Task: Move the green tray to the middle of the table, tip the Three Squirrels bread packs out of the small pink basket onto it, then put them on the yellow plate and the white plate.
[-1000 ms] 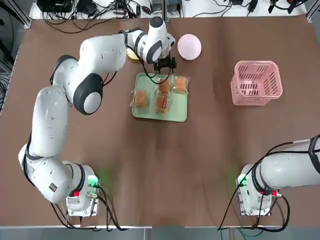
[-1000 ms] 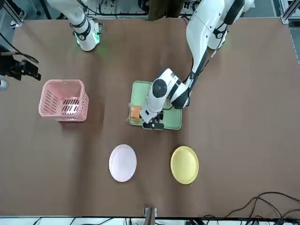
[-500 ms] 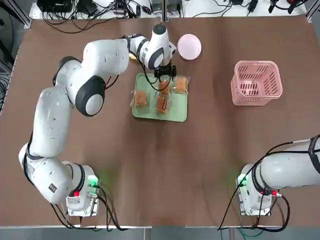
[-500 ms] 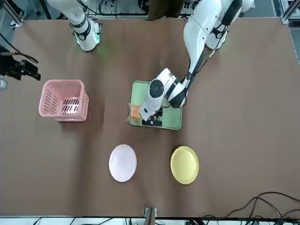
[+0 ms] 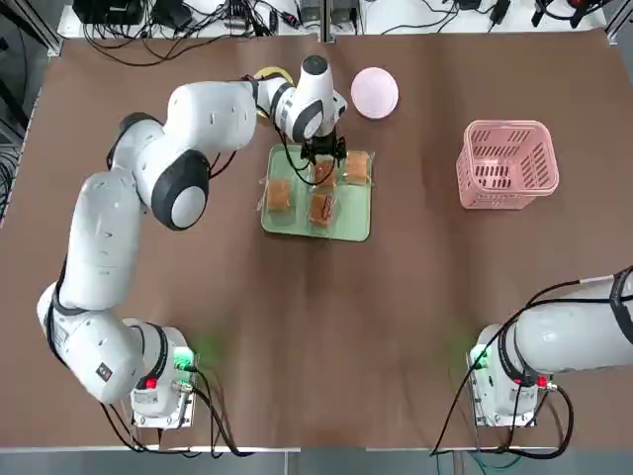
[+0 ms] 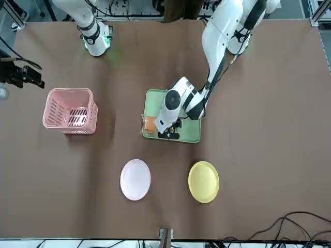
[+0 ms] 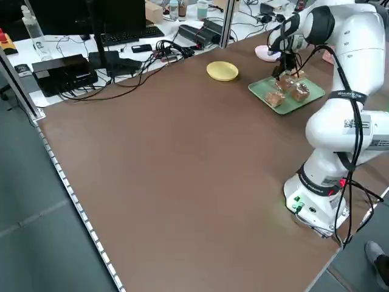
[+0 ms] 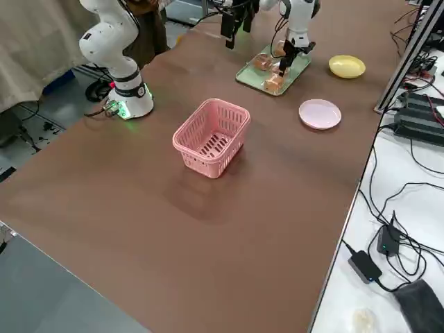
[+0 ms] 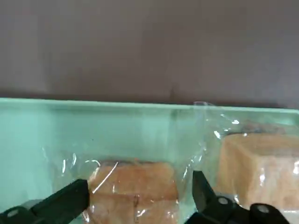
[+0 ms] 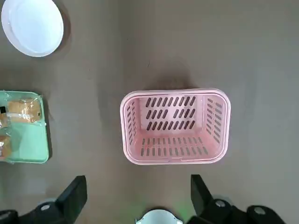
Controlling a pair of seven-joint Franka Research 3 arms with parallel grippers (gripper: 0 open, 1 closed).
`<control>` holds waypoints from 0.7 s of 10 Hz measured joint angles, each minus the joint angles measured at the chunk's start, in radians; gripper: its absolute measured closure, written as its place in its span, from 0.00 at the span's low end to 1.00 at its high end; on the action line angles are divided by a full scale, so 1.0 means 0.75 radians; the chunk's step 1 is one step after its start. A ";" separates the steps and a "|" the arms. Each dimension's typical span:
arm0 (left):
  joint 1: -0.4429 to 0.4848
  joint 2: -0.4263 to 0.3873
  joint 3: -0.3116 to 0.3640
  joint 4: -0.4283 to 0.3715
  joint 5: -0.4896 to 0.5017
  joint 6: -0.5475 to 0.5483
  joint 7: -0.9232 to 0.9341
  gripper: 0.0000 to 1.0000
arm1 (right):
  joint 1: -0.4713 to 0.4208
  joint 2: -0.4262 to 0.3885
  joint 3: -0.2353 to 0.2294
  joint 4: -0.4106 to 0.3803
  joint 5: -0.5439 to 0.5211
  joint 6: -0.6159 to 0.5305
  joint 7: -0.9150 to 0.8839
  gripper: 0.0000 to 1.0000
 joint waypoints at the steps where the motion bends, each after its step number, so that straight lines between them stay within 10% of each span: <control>1: 0.004 0.000 0.000 -0.003 0.000 -0.064 0.022 0.00 | 0.000 0.000 -0.001 0.000 0.000 -0.001 0.000 0.02; 7: 0.096 -0.002 0.010 -0.002 0.000 -0.286 0.175 0.00 | -0.002 0.002 -0.008 0.000 0.000 -0.004 0.000 0.02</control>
